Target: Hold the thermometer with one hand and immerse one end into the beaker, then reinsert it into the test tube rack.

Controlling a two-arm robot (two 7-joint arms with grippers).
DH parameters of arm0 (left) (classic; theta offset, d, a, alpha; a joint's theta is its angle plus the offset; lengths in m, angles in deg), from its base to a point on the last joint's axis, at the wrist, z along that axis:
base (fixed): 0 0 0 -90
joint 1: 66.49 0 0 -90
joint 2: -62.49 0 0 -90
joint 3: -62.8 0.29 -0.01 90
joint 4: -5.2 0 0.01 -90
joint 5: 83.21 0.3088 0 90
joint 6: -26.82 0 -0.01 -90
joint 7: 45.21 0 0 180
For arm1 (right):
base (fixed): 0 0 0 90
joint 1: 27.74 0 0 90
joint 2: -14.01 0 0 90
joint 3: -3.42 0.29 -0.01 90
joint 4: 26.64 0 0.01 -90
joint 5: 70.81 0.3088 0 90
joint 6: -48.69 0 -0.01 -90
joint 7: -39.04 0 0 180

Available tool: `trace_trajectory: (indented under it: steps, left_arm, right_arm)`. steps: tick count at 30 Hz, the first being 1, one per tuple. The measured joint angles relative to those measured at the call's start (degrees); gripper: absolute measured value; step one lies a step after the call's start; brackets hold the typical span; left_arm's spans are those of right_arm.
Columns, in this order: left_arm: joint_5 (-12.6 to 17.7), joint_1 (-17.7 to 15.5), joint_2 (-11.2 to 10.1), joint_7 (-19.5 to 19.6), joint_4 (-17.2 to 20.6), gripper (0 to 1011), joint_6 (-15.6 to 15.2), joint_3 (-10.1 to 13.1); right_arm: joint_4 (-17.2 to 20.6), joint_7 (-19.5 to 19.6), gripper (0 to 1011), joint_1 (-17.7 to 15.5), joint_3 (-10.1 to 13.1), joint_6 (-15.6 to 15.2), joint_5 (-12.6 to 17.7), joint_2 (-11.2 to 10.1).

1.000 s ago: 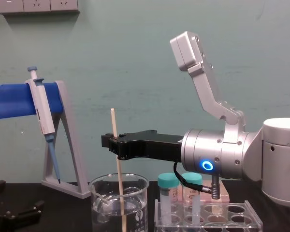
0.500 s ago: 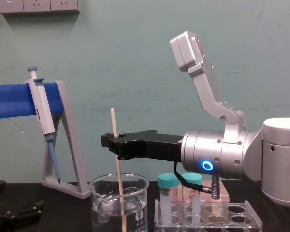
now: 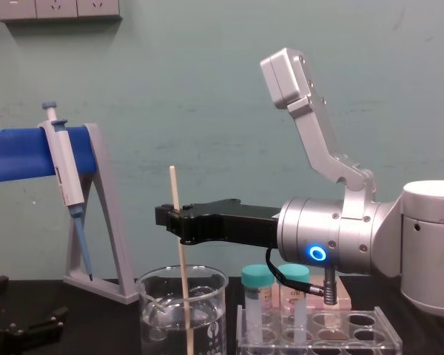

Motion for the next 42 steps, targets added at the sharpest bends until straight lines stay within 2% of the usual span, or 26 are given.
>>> trace_trajectory:
  steps: [15, 22, 26, 33, 35, 42]
  left_arm:
    - [0.0, 0.0, 0.0, 0.0, 0.0, 1004, 0.0, 0.0]
    - [0.0, 0.0, 0.0, 0.0, 0.0, 1004, 0.0, 0.0]
    - [0.0, 0.0, 0.0, 0.0, 0.0, 1004, 0.0, 0.0]
    - [0.0, 0.0, 0.0, 0.0, 0.0, 1004, 0.0, 0.0]
    - [0.0, 0.0, 0.0, 0.0, 0.0, 1004, 0.0, 0.0]
    - [0.0, 0.0, 0.0, 0.0, 0.0, 1004, 0.0, 0.0]
  right_arm:
    - [0.2, -0.6, 48, 0.2, 0.3, -0.1, 0.3, 0.0]
    - [3.3, -1.8, 47, 0.7, 1.2, -1.2, 2.1, -0.8]
    - [6.0, -2.3, 47, 1.3, 1.7, -2.2, 3.1, -2.0]
    - [11.4, -3.3, 48, 2.6, 3.7, -6.6, 6.9, -4.9]
    - [13.7, -3.5, 48, 3.0, 5.0, -8.4, 8.7, -6.4]
    - [19.0, -2.8, 47, 3.1, 7.9, -11.5, 11.3, -10.7]
